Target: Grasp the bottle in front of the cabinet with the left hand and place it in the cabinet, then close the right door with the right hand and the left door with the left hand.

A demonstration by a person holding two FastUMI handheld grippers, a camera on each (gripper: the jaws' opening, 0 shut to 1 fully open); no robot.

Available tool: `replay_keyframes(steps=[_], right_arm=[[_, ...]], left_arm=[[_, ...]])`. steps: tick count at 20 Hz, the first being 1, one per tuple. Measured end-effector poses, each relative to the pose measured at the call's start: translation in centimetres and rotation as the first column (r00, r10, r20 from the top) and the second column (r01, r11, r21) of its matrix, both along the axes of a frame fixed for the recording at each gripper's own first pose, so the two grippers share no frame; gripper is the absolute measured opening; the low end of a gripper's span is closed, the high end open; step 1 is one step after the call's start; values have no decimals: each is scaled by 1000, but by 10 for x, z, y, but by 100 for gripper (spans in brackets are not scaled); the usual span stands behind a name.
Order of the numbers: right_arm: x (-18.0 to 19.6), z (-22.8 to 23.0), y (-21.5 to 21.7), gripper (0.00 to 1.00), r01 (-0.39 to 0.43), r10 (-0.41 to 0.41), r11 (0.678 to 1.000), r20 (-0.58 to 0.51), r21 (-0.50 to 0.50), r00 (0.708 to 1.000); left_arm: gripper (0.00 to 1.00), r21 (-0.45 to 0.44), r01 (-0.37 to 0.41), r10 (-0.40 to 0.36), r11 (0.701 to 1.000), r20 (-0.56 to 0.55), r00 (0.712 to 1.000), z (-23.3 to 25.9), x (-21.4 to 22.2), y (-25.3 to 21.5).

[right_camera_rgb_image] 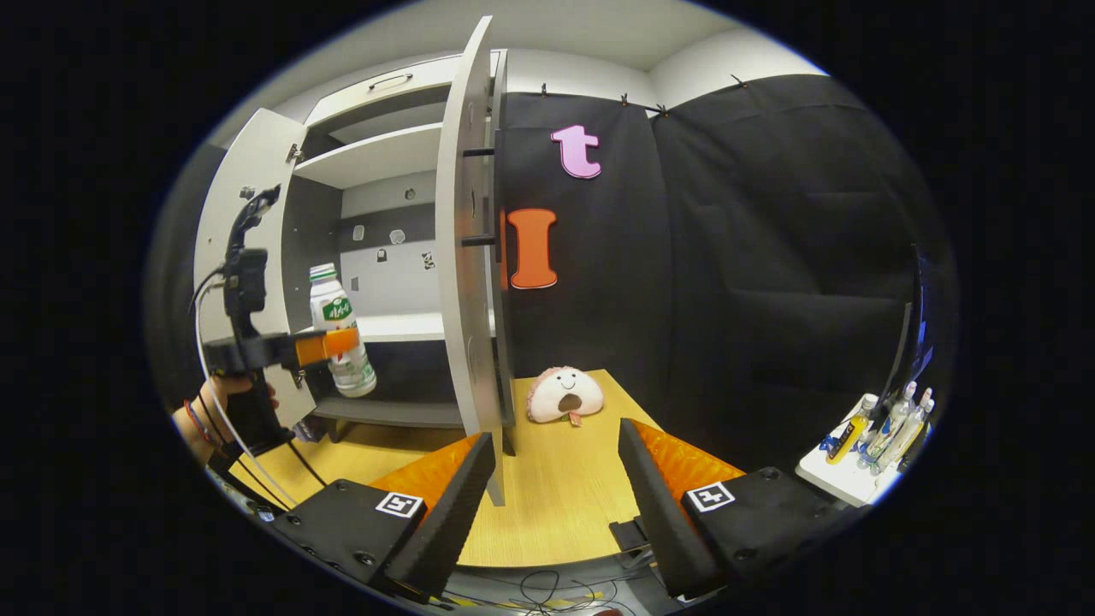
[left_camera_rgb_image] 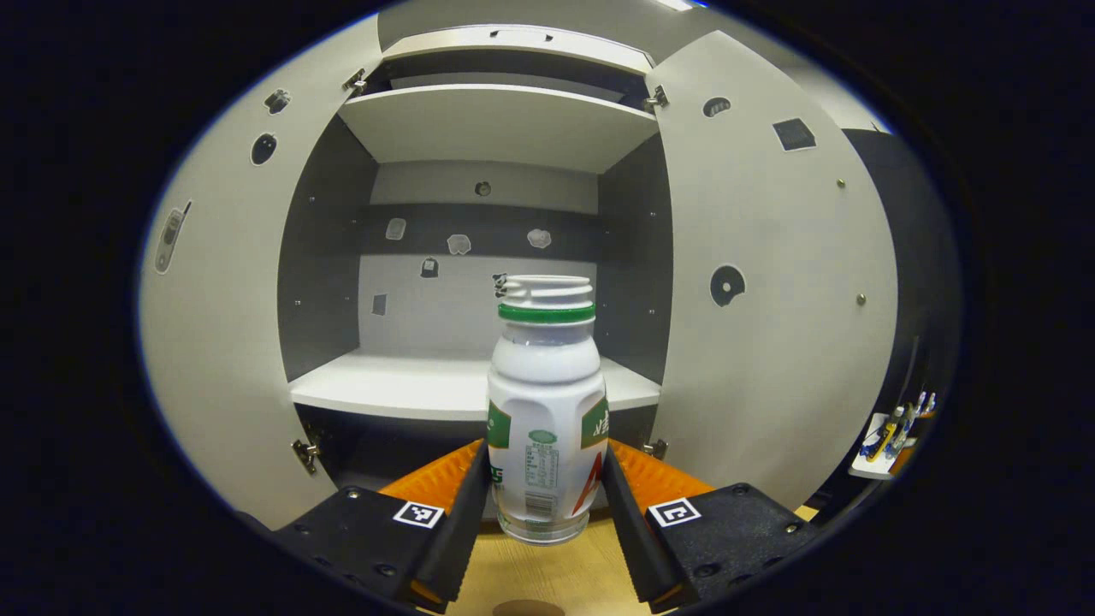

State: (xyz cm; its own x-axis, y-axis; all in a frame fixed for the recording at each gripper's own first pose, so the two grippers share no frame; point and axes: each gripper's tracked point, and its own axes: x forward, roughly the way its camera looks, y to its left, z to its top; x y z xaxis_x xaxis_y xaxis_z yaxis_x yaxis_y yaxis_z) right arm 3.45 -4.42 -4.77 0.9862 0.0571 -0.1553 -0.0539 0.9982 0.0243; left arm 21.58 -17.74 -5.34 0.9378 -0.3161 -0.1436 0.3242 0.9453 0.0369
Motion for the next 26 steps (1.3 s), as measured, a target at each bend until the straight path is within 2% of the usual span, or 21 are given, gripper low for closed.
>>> replay_keyframes(steps=[11,18,22,26], right_arm=[[10,6,-43,96,87,-87,995,-5,42,996],[22,13,-56,96,125,-125,991,-3,53,992],[27,16,-56,96,133,-133,990,-1,47,991],[28,17,-50,96,130,-130,990,1,55,991]], left_arm=[[73,38,-81,77,996,93,993,79,127,6],[73,103,-106,104,989,30,994,66,189,18],[72,112,-95,102,989,-50,994,43,195,18],[73,109,-99,107,989,-79,991,27,204,20]])
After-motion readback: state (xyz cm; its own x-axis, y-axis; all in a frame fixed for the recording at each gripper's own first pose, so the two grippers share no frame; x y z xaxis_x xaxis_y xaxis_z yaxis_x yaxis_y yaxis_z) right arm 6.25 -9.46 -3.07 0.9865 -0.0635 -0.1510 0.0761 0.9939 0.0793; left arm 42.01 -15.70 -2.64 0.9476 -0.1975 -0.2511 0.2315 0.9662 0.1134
